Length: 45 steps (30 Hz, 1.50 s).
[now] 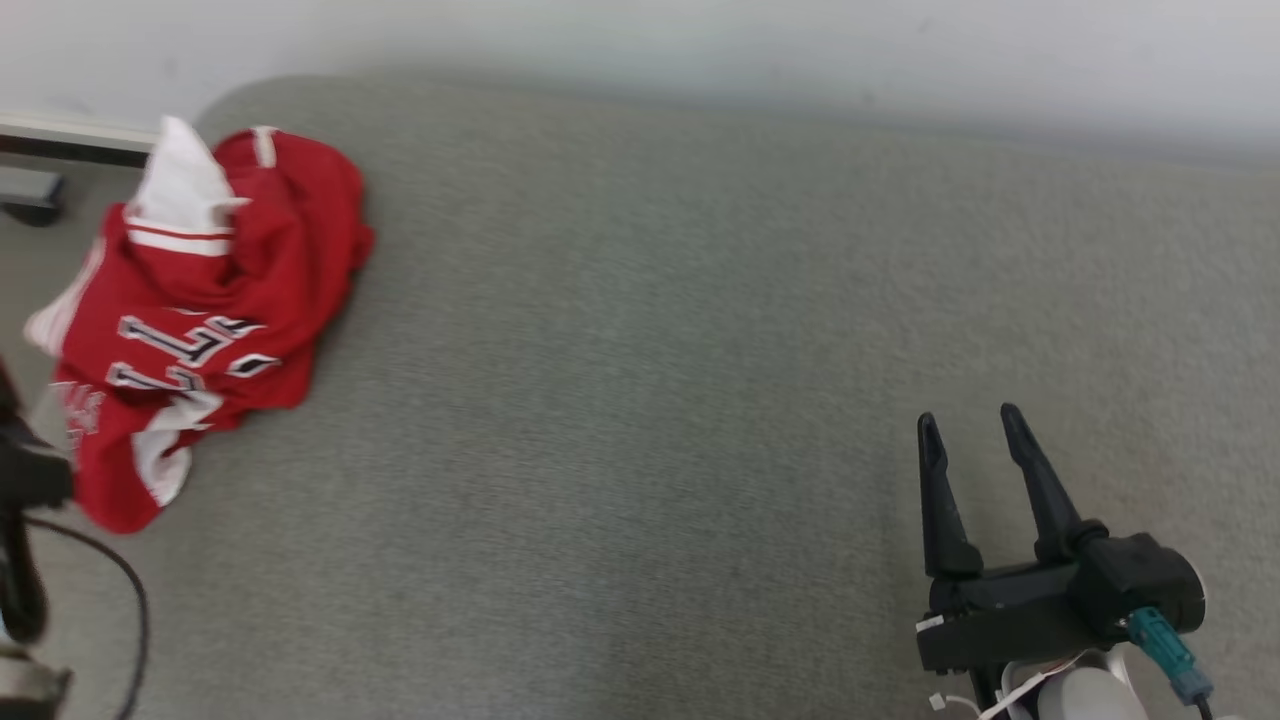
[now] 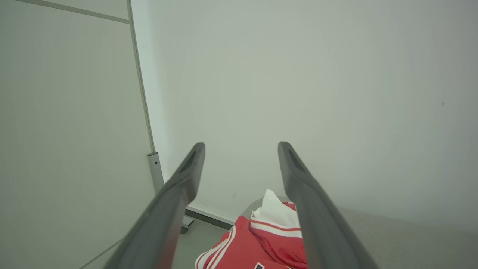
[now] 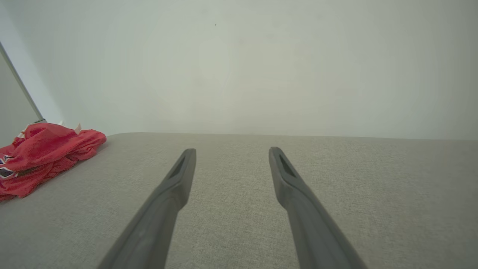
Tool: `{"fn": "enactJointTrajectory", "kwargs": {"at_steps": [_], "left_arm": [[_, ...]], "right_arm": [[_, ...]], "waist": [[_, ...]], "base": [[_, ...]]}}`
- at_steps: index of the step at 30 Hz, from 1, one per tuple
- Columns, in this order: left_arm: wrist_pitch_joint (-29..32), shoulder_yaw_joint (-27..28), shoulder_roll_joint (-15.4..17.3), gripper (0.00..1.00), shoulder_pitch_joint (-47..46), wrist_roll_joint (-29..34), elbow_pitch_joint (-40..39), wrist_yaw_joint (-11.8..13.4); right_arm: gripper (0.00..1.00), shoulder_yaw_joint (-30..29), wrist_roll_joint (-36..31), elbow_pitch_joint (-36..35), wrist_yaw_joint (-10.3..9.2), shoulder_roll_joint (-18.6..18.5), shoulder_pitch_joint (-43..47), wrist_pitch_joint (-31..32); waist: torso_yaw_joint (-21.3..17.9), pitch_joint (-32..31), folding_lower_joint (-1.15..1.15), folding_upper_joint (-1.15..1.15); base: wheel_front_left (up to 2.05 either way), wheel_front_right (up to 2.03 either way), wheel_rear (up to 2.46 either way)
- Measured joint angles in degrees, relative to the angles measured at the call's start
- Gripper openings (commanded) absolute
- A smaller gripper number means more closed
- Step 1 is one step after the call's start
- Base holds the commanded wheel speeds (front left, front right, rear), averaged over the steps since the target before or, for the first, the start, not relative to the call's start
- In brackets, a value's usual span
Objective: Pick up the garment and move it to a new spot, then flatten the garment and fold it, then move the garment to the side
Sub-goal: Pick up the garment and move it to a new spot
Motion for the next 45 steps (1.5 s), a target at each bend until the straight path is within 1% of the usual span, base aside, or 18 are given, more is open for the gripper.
{"fn": "enactJointTrajectory", "kwargs": {"at_steps": [2,7,17,20,24,26,30,31,32,34,35,37,41,45], "left_arm": [[0.66,1.03,1.4,1.0,-2.79,-1.07,1.2,0.0],[3.18,1.3,4.75,1.0,-8.12,-1.7,4.25,-0.01],[13.71,-0.94,10.58,1.0,-16.83,-3.18,16.51,-0.19],[17.55,-1.68,11.71,1.0,-18.48,-3.48,21.05,-0.21],[21.08,-2.41,12.98,1.0,-19.53,-3.41,26.01,-0.13],[23.36,-2.33,13.26,1.0,-20.13,-3.79,28.37,0.31],[26.88,-2.63,13.23,1.0,-20.35,-4.38,31.73,0.35],[27.06,-2.75,13.18,0.62,-20.35,-4.46,32.07,0.34],[27.0,-2.79,13.18,0.0,-20.36,-4.53,32.25,0.34],[27.66,-3.13,13.08,0.0,-20.36,-4.53,33.16,0.36],[26.39,-3.26,12.88,0.0,-20.33,-4.48,33.16,1.14],[24.58,-3.54,12.85,0.0,-20.34,-4.26,32.68,1.37],[19.57,-3.69,12.8,0.0,-21.39,-4.0,29.6,1.51],[16.55,-4.46,13.24,0.0,-22.74,-3.77,25.01,1.33]], "right_arm": [[1.0,-0.14,-0.12,-0.79,0.0,-0.01,-0.32,-0.01],[1.0,-1.34,-0.13,-2.47,0.0,-0.04,-1.35,0.0],[1.0,-0.71,1.1,-3.77,0.0,-0.08,-3.01,0.0],[1.0,-0.76,1.13,-3.82,0.0,-0.08,-3.36,0.0],[1.0,-1.29,1.13,-4.09,0.0,-0.09,-3.37,0.0],[1.0,-1.43,1.13,-4.12,0.0,-0.09,-3.37,0.0],[1.0,-1.55,1.13,-3.99,0.0,-0.09,-3.37,0.0],[1.0,-1.49,1.13,-3.9,0.0,-0.09,-3.36,0.0],[1.0,-1.44,1.13,-3.85,0.0,-0.08,-3.36,0.0],[1.0,-1.29,1.14,-3.69,0.0,-0.08,-3.34,0.0],[1.0,-1.23,1.14,-3.58,0.0,-0.09,-3.33,0.0],[1.0,-1.34,1.18,-3.44,0.0,-0.08,-3.21,0.0],[1.0,-1.65,1.68,-3.02,0.0,-0.09,-2.58,0.0],[1.0,-1.24,2.76,-2.59,0.0,-0.07,-2.14,0.0]], "waist": [[-1.58,1.67,0.0,0.0],[-5.39,5.79,0.0,0.0],[-12.19,12.11,0.01,0.0],[-13.86,13.13,0.0,0.0],[-15.44,13.96,0.0,0.0],[-15.93,14.19,0.0,0.0],[-16.23,14.0,0.0,0.0],[-16.23,13.85,-0.01,0.0],[-16.22,13.68,-0.01,-0.01],[-16.2,13.26,-0.01,-0.01],[-16.17,12.73,-0.01,-0.01],[-16.1,12.07,-0.01,-0.01],[-15.71,10.37,-0.01,-0.01],[-15.3,8.46,-0.01,-0.01]], "base": [[0.0,0.0,0.0],[0.0,0.0,0.0],[0.0,0.0,0.0],[0.0,0.0,0.0],[0.0,0.0,0.0],[0.0,0.0,0.0],[0.0,0.0,0.0],[0.0,0.0,0.0],[0.0,0.0,0.0],[0.0,0.0,0.0],[0.0,0.0,0.0],[0.0,0.0,0.0],[0.0,0.0,0.0],[0.0,0.0,0.0]]}}
